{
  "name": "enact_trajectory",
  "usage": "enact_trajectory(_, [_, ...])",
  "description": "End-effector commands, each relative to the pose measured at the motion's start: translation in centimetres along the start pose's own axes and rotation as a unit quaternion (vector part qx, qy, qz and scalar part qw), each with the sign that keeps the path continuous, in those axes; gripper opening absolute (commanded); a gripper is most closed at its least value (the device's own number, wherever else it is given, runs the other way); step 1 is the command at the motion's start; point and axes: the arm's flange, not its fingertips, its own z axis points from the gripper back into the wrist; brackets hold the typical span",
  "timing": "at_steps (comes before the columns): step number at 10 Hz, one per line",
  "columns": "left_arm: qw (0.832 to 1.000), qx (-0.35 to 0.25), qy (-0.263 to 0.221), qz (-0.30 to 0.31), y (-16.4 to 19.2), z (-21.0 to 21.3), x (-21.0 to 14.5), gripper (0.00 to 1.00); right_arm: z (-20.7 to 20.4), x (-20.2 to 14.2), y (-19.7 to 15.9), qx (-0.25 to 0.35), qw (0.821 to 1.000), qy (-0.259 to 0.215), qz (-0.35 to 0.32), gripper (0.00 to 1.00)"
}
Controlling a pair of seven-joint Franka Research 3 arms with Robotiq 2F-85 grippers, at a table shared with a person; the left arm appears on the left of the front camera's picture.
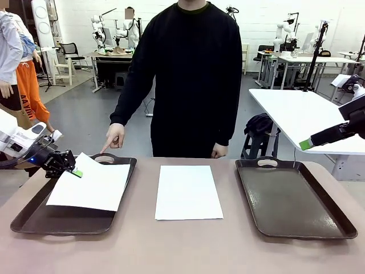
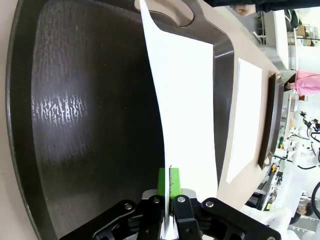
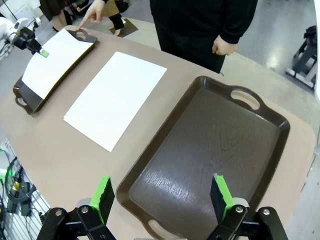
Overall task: Sort the A4 documents.
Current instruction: Place the A4 Paper in the designated Handle tray.
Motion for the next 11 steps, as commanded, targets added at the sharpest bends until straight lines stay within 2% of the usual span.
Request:
enact_trajectory(1, [1.0, 0.018, 0.017, 0.0, -0.1, 0.8, 1.5, 0.01, -0.1, 0.0, -0.1, 0.008, 1.0, -0.003, -0.002, 1.0])
enact_trajectory(4, [0.999, 0.034, 0.021, -0.007, -0.1, 0.5, 2.6, 0.01, -0.1, 0.0, -0.1, 0.008, 1.0, -0.003, -0.002, 1.0])
enact_trajectory(9, [0.999, 0.037, 0.022, -0.001, 0.4, -0.3, 2.0, 0.01, -0.1, 0.0, -0.1, 0.008, 1.0, -0.003, -0.002, 1.0])
enact_trajectory(11, [0.998, 0.057, 0.027, 0.009, 0.6, -0.3, 1.9, 0.01, -0.1, 0.0, -0.1, 0.008, 1.0, -0.003, -0.002, 1.0])
